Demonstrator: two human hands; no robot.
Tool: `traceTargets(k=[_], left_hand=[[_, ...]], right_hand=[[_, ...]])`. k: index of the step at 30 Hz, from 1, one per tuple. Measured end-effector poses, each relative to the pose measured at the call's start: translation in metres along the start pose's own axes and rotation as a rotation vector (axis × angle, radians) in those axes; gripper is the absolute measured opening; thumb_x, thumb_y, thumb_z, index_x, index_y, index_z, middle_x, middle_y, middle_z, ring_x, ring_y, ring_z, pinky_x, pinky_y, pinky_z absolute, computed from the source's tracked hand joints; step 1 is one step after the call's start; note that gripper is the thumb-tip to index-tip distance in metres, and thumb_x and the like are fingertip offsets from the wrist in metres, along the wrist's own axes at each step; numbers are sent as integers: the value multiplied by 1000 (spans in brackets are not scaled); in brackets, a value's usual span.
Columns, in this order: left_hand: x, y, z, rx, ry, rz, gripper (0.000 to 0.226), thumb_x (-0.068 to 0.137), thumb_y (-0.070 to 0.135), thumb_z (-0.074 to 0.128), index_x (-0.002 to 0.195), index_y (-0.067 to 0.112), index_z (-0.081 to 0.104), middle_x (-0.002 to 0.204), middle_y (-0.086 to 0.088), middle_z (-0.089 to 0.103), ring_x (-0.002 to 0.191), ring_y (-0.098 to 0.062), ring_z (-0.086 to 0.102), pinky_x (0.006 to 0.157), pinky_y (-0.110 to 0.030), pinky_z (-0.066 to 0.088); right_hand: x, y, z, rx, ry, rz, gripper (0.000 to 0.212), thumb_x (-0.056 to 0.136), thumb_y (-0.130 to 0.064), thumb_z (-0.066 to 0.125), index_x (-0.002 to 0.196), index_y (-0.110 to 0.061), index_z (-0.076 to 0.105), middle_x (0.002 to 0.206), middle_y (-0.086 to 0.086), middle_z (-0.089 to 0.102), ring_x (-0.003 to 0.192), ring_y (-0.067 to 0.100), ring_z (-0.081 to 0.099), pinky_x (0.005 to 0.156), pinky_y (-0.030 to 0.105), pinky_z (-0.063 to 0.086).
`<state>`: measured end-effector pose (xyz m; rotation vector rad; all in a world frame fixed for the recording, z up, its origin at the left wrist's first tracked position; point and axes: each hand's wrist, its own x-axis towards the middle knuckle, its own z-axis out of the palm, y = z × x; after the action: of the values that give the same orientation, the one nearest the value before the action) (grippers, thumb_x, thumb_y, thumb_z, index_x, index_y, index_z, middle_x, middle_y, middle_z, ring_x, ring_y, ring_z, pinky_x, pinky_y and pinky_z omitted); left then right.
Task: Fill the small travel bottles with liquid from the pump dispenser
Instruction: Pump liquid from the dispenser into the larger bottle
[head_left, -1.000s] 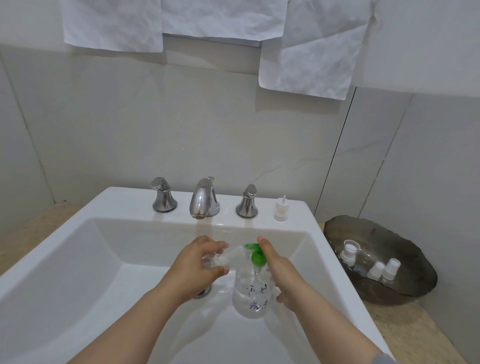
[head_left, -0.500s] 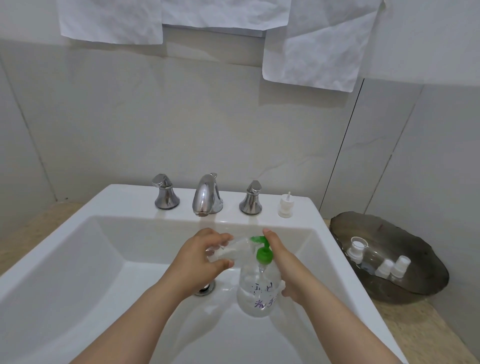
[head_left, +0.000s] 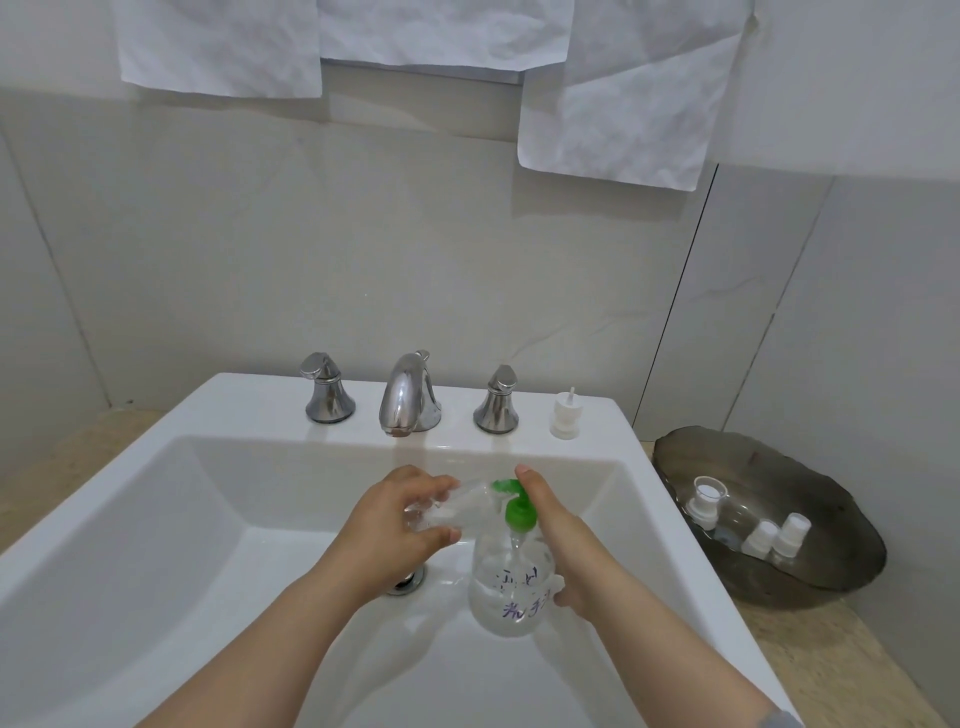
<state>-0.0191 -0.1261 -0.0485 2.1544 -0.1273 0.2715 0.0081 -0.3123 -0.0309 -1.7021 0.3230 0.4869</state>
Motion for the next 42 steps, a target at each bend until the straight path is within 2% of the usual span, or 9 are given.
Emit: traceTargets(k=[4, 9, 16, 21, 25, 31, 35, 38, 42], left_hand=[[0, -3, 2, 20, -15, -11, 42, 75, 16, 77, 113, 30, 65, 102, 9, 57, 96, -4, 57, 77, -1, 38], [0, -4, 2, 40, -20, -10, 43, 75, 19, 77, 115, 31, 64, 101, 11, 56, 97, -5, 56, 81, -7, 40], [-1, -7, 4, 49, -37, -29, 44, 75, 19, 77, 115, 33, 64, 100, 14, 56, 98, -5, 56, 84, -13, 40], [-1, -6, 3, 41, -39, -32, 44, 75, 19, 77, 114, 33, 64, 102, 13, 56, 99, -5, 57, 86, -16, 42], [-1, -5, 2, 3, -29, -23, 42, 75, 16, 77, 112, 33, 65, 101, 11, 56, 97, -4, 57, 77, -2, 38], [1, 0, -1, -61, 8, 10, 42, 74, 11, 76, 108, 33, 66, 100, 8, 57, 93, 0, 56, 81, -5, 39], [2, 1, -1, -46, 11, 22, 42, 75, 12, 76, 109, 33, 66, 100, 9, 57, 93, 0, 57, 79, -1, 37], [2, 1, -1, -49, 9, 16, 42, 75, 13, 76, 111, 32, 66, 101, 9, 57, 96, -3, 57, 83, -5, 39], [0, 2, -1, -34, 15, 20, 41, 75, 14, 77, 111, 32, 66, 101, 10, 57, 96, -4, 57, 80, -2, 38]], right_hand=[[-3, -1, -1, -3, 14, -16, 46, 86, -64, 51, 103, -22, 50, 107, 1, 47, 100, 20, 41, 89, 35, 29], [-5, -2, 0, -20, 48, -32, 46, 87, -65, 49, 101, -21, 50, 106, 1, 47, 100, 21, 42, 88, 35, 29], [-9, -5, 1, -36, 57, -40, 35, 91, -59, 49, 85, -24, 50, 86, -4, 47, 97, 22, 43, 87, 34, 29], [-11, -4, 1, -42, 55, -44, 38, 90, -60, 49, 92, -23, 52, 97, 0, 49, 97, 22, 43, 86, 34, 29], [-12, -1, 0, -48, 48, -40, 42, 87, -66, 49, 95, -25, 52, 103, 1, 48, 99, 22, 42, 88, 36, 29], [-6, -6, 0, -10, 21, -34, 45, 87, -68, 45, 109, -29, 44, 111, -2, 42, 121, 24, 41, 106, 41, 29], [-3, -7, -1, -21, 26, -52, 42, 89, -67, 41, 106, -29, 45, 110, -1, 43, 114, 23, 41, 106, 41, 29], [-2, -8, -1, -13, 7, -60, 39, 89, -69, 38, 95, -31, 49, 106, -2, 44, 105, 18, 38, 107, 41, 28], [-1, -4, 1, 12, -8, -35, 52, 86, -71, 43, 117, -30, 50, 114, -1, 44, 130, 26, 40, 110, 44, 26]])
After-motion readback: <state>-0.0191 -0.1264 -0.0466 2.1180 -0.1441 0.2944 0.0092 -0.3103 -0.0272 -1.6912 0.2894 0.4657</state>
